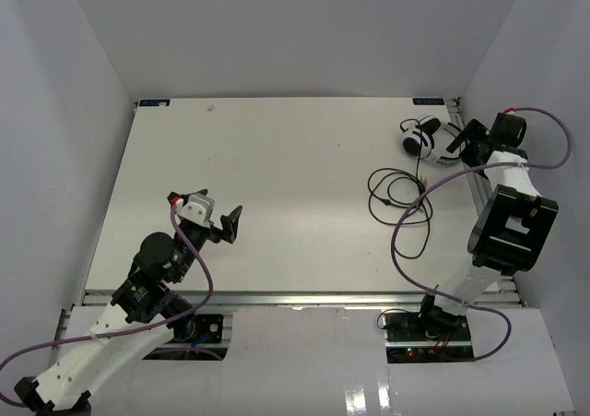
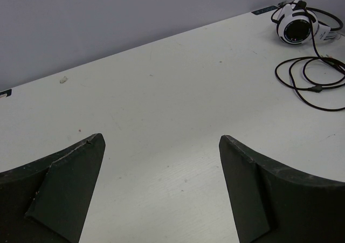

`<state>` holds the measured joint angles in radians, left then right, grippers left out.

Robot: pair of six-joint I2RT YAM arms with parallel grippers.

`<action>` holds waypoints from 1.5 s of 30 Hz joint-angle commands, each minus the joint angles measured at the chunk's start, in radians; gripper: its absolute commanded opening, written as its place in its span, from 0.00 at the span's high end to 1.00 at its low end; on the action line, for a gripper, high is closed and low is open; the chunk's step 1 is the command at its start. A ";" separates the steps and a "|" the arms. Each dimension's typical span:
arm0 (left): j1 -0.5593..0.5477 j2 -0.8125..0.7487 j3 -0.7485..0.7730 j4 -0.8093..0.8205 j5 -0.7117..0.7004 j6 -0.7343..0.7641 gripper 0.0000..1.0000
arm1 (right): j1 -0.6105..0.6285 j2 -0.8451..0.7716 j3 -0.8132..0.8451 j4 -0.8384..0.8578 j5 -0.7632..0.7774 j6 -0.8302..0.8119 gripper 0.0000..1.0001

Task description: Wrap the headphones

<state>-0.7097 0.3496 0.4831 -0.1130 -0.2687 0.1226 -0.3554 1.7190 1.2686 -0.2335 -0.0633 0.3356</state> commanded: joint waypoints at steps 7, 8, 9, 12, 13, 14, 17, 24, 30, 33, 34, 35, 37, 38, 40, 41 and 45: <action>0.004 0.026 0.008 -0.005 0.002 0.004 0.02 | 0.140 0.233 0.259 -0.038 0.340 0.173 0.05; 0.003 0.028 0.008 -0.004 -0.001 0.006 0.02 | 0.156 0.249 0.269 -0.040 0.365 0.177 0.05; 0.003 0.029 0.008 -0.004 -0.004 0.006 0.02 | 0.174 0.268 0.279 -0.042 0.389 0.180 0.05; 0.005 0.039 0.006 -0.003 -0.007 0.008 0.02 | 0.221 0.321 0.320 -0.043 0.468 0.184 0.05; 0.006 0.045 0.006 -0.002 -0.007 0.008 0.02 | 0.235 0.341 0.337 -0.046 0.499 0.186 0.05; 0.006 0.050 0.007 -0.002 -0.006 0.009 0.02 | 0.240 0.350 0.340 -0.047 0.506 0.192 0.05; 0.007 0.063 0.008 -0.004 -0.004 0.009 0.02 | 0.239 0.367 0.336 -0.047 0.490 0.223 0.06; 0.013 0.074 0.008 -0.004 -0.001 0.011 0.02 | 0.225 0.349 0.254 -0.041 0.372 0.278 0.11; 0.016 0.068 0.008 -0.005 -0.001 0.011 0.02 | 0.219 0.210 0.011 0.072 0.261 0.305 0.20; 0.015 0.067 0.009 -0.007 0.002 0.009 0.02 | 0.209 0.181 -0.045 0.098 0.258 0.298 0.21; 0.015 0.065 0.009 -0.007 0.001 0.009 0.02 | 0.208 0.177 -0.058 0.100 0.259 0.296 0.21; 0.015 0.063 0.009 -0.007 0.000 0.009 0.02 | 0.204 0.172 -0.066 0.102 0.259 0.294 0.21; 0.015 0.059 0.009 -0.007 -0.004 0.008 0.02 | 0.196 0.161 -0.080 0.103 0.255 0.292 0.21; 0.015 0.057 0.009 -0.008 -0.006 0.006 0.02 | 0.184 0.151 -0.087 0.107 0.233 0.294 0.22; 0.015 0.056 0.009 -0.007 -0.006 0.008 0.02 | 0.176 0.118 -0.090 0.116 0.212 0.286 0.24; 0.015 0.057 0.009 -0.007 -0.005 0.008 0.02 | 0.175 0.110 -0.085 0.117 0.204 0.276 0.24; 0.015 0.058 0.011 -0.008 0.002 0.008 0.02 | 0.174 0.098 -0.083 0.116 0.163 0.232 0.25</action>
<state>-0.7013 0.4133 0.4831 -0.1135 -0.2722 0.1308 -0.1739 1.8642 1.1946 -0.1068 0.1469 0.6065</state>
